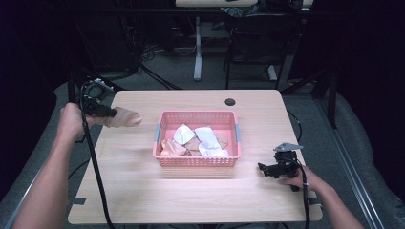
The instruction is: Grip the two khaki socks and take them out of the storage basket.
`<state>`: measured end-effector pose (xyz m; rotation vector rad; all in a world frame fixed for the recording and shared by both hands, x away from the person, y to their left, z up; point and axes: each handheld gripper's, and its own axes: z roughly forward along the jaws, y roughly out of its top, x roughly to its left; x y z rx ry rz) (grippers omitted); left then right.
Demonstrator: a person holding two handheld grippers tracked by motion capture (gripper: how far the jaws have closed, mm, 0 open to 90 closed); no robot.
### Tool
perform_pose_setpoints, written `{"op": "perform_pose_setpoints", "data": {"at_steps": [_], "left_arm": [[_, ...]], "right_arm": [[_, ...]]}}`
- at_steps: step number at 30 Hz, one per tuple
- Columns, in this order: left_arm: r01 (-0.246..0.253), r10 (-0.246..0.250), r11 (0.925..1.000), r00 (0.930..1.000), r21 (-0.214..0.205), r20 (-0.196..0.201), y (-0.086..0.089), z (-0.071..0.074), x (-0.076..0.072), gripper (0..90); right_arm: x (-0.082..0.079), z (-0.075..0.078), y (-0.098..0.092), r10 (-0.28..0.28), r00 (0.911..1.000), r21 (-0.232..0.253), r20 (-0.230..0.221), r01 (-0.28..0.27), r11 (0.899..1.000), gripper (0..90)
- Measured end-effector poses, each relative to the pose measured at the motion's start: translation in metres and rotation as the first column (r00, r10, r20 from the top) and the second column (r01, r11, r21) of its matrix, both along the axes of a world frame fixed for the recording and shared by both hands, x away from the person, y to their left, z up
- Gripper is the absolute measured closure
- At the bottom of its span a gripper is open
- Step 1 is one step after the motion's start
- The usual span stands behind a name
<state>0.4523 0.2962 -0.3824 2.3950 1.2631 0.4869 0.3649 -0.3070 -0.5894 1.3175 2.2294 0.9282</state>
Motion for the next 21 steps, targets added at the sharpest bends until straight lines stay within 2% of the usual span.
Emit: {"op": "perform_pose_setpoints", "data": {"at_steps": [4, 12, 16, 21], "left_arm": [[-0.041, 0.042, 0.9991, 0.9988, 0.012, -0.025, 0.008, -0.014, 0.0, 81.2], [-0.083, 0.085, 0.9962, 0.9925, 0.025, -0.087, 0.018, -0.043, 0.001, 80.9], [-0.098, 0.102, 0.9946, 0.9876, 0.032, -0.12, 0.021, -0.059, 0.0, 80.6], [-0.113, 0.116, 0.9933, 0.977, 0.026, -0.179, 0.024, -0.084, -0.001, 79.3]], "right_arm": [[0.0, 0.0, 0.0, 0.0, 1.0, 0.0, 0.0, 0.0, 1.0, 0.0], [0.0, 0.0, 0.0, 0.0, 1.0, 0.0, 0.0, 0.0, 1.0, 0.0], [0.0, 0.0, 0.0, 0.001, 1.0, -0.001, -0.001, -0.001, 1.0, 0.0], [0.0, 0.0, 0.0, 0.0, 1.0, 0.0, 0.0, 0.0, 1.0, 0.0]]}}
